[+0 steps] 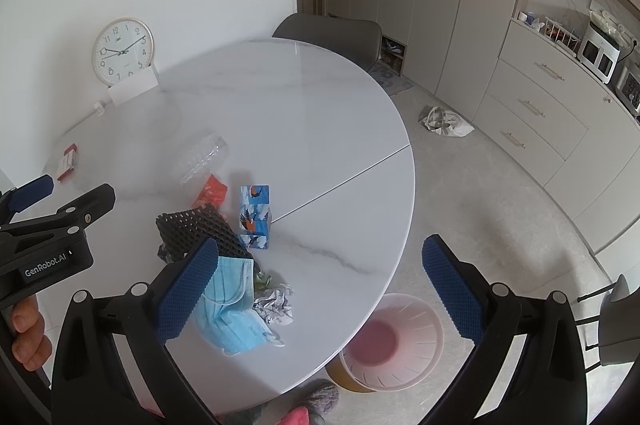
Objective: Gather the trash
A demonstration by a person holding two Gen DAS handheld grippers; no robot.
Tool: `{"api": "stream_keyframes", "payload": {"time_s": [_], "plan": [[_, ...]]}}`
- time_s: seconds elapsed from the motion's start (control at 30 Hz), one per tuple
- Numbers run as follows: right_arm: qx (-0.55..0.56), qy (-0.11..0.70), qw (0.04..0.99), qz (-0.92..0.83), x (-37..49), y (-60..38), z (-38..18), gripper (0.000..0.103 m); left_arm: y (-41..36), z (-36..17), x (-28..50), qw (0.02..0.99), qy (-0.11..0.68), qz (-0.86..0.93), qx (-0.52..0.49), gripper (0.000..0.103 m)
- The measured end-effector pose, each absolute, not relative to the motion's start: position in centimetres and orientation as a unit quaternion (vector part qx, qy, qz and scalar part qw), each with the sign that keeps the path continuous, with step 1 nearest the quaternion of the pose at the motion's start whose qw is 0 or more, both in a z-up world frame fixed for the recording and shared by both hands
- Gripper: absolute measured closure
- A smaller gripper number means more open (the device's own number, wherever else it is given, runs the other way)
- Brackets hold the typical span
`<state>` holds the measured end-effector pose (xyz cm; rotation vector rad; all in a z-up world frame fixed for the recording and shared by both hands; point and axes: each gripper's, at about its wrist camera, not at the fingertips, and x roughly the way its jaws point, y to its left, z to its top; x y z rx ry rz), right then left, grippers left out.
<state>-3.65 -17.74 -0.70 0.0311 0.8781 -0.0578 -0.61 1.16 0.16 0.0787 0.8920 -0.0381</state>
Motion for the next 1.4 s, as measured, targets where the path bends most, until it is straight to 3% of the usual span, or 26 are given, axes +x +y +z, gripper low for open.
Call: {"api": "stream_keyframes", "payload": {"time_s": [1.4], "plan": [[0.015,0.428,0.903,-0.029,-4.01,-18.00,-0.17,0.002,1.69,0.36,-1.09,0.902,0.430,-0.017,0.037,0.008]]}}
